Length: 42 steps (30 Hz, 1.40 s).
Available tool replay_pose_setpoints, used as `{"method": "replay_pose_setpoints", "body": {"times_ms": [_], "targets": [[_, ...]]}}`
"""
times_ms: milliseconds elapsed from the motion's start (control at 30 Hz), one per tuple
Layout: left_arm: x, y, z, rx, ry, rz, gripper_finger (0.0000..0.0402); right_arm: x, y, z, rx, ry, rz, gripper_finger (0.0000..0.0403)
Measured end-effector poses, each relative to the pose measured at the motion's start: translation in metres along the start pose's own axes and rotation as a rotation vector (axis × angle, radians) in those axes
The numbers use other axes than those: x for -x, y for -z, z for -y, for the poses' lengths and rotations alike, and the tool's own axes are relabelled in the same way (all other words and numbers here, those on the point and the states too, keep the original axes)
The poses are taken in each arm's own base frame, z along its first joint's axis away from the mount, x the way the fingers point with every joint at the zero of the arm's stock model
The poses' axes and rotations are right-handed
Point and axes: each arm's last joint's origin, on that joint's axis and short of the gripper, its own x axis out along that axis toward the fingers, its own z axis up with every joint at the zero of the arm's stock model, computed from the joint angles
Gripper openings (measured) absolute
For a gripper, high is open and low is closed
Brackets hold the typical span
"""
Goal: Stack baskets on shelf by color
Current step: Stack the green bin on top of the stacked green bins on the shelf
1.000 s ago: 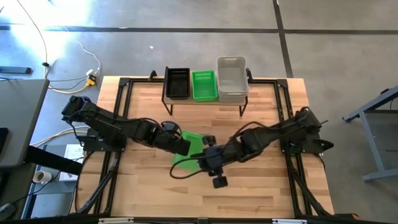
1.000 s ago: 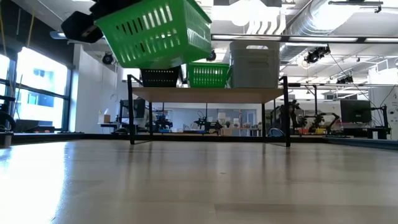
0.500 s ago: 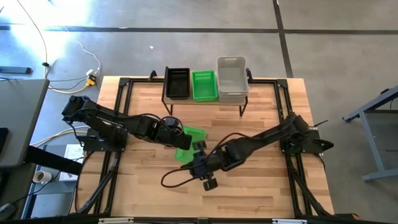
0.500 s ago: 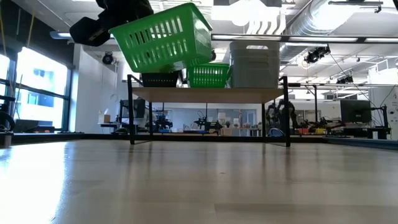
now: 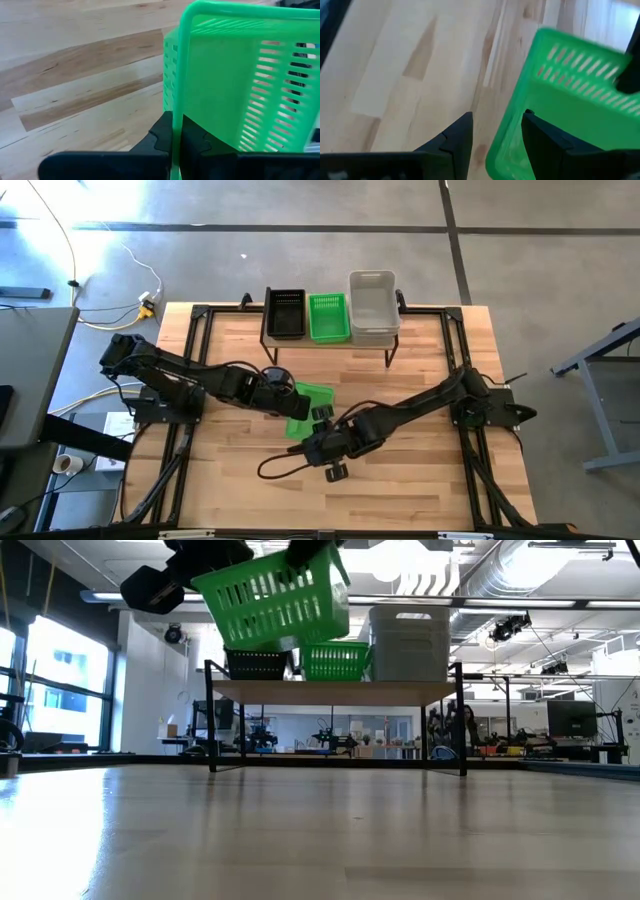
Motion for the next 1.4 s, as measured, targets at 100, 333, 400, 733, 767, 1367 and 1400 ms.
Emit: {"method": "replay_pose_setpoints", "body": {"times_ms": [100,333,400,733,767,1367,1400], "targets": [[0.000,0.000,0.002,-0.005,0.025,0.004,0.0000,-0.001,0.003,0.003,-0.034,0.007,-0.032,0.0151],[0.000,-0.001,0.006,-0.019,0.059,0.023,0.0008,-0.002,0.005,0.006,-0.064,0.010,-0.057,0.0054],[0.000,-0.001,0.005,-0.021,0.052,0.025,0.0010,-0.001,0.007,0.007,-0.075,0.025,-0.072,0.0017],[0.000,0.000,0.006,-0.019,0.064,-0.017,0.0044,0.000,0.013,0.007,-0.070,0.066,-0.126,0.0004],[0.000,0.000,0.006,-0.019,0.065,-0.020,0.0051,0.000,0.013,0.007,-0.068,0.066,-0.128,0.0002],[0.012,-0.016,0.004,-0.119,0.101,0.022,0.0150,0.025,0.026,0.014,-0.073,0.079,-0.229,0.0000],[0.015,-0.018,0.004,-0.126,0.103,0.027,0.0150,0.031,0.026,0.016,-0.072,0.081,-0.227,0.0000]]}}
